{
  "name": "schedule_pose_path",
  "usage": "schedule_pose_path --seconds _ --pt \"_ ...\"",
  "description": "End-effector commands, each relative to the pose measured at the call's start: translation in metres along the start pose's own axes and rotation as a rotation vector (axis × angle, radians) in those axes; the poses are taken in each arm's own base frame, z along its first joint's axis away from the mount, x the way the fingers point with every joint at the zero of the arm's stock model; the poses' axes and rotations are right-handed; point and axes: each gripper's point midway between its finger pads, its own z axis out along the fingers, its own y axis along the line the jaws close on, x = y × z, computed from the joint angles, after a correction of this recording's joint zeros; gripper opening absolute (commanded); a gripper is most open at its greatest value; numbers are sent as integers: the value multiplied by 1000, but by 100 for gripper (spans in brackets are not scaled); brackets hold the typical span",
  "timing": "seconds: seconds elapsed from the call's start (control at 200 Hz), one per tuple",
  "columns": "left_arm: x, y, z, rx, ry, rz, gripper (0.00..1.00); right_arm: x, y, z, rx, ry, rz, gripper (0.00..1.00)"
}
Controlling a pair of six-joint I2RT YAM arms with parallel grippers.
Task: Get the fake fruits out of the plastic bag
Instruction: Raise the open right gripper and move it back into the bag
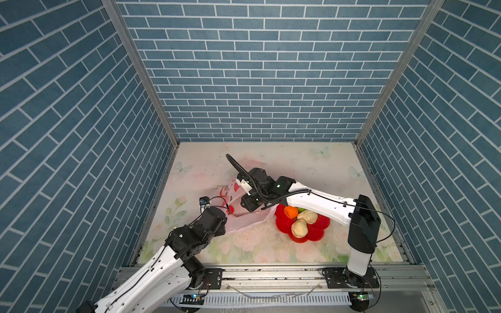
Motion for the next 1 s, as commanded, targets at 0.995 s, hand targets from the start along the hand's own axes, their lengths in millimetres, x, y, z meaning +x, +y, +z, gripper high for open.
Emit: schedule_pose_path --seconds 0.995 --pt "7 24 -10 -90 19 5 0 -45 16 83 -177 -116 209 70"
